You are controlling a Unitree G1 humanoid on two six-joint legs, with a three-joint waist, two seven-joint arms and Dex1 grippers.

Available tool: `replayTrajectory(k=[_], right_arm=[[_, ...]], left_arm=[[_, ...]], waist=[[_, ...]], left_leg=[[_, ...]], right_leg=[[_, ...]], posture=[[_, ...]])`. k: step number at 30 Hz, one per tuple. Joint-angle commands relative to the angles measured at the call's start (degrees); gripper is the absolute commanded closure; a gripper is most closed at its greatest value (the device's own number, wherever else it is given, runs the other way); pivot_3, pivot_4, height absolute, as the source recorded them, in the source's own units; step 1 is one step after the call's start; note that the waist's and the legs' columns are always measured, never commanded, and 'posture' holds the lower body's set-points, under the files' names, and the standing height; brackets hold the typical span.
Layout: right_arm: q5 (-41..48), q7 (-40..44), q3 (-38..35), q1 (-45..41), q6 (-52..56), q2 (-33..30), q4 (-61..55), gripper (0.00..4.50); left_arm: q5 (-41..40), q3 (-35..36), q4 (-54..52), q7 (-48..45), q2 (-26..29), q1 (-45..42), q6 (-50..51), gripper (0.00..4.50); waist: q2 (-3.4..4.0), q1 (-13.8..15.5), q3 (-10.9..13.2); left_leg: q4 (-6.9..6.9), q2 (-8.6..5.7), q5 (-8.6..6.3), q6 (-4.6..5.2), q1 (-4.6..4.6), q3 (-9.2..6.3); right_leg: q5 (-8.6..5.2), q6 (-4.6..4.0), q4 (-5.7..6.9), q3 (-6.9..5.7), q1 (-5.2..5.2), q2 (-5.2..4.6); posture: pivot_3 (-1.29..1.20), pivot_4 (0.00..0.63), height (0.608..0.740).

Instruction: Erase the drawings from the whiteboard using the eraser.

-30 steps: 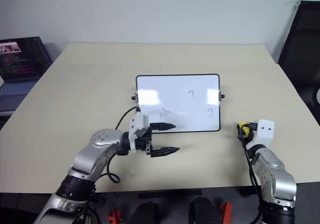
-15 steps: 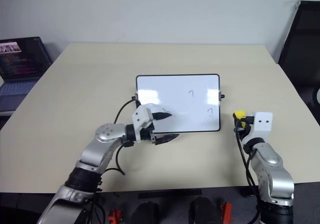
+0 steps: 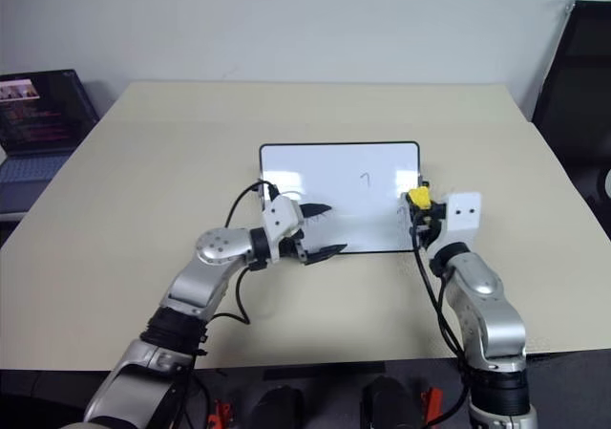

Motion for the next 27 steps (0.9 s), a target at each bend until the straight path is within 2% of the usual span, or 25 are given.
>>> replayTrajectory(k=[1, 11, 18, 27], right_arm=[[-0.3, 0.6, 1.2, -1.7, -1.6, 0.8, -0.2, 3.33], [-0.9, 1.6, 3.6, -1.4, -0.5, 1.2, 0.1, 3.33], [-1.5, 0.7, 4.2, -1.0, 6.1, -0.2, 0.3, 3.33], [-2.5, 0.3, 3.6, -0.6, 8.1, -0.9, -0.3, 3.33]], left_arm=[[0.5, 0.4, -1.1, 0.2, 0.2, -0.2, -1.7, 0.00], [0.7, 0.8, -1.9, 0.6, 0.8, 1.0, -1.9, 0.00], [0.7, 0.9, -2.6, 0.6, 0.9, 1.4, -1.8, 0.00], [0.6, 0.7, -3.8, 0.8, 0.8, 2.5, -1.3, 0.00]], waist=[[0.00, 0.0, 0.0], [0.00, 0.0, 0.0], [0.00, 0.0, 0.0], [0.00, 0.0, 0.0]], left_leg=[[0.00, 0.00, 0.00, 0.00, 0.00, 0.00], [0.01, 0.01, 0.00, 0.00, 0.03, -0.01], [0.01, 0.01, 0.00, 0.00, 0.03, -0.01], [0.04, 0.01, 0.01, 0.01, 0.08, -0.02]], right_leg=[[0.00, 0.00, 0.01, 0.00, 0.00, 0.00], [0.00, 0.00, 0.04, -0.01, 0.00, 0.00], [0.00, 0.00, 0.06, 0.00, 0.00, 0.00], [0.01, 0.00, 0.11, -0.01, 0.02, 0.00]], posture=[[0.00, 0.150, 0.740], [0.00, 0.150, 0.740], [0.00, 0.150, 0.740], [0.00, 0.150, 0.740]])
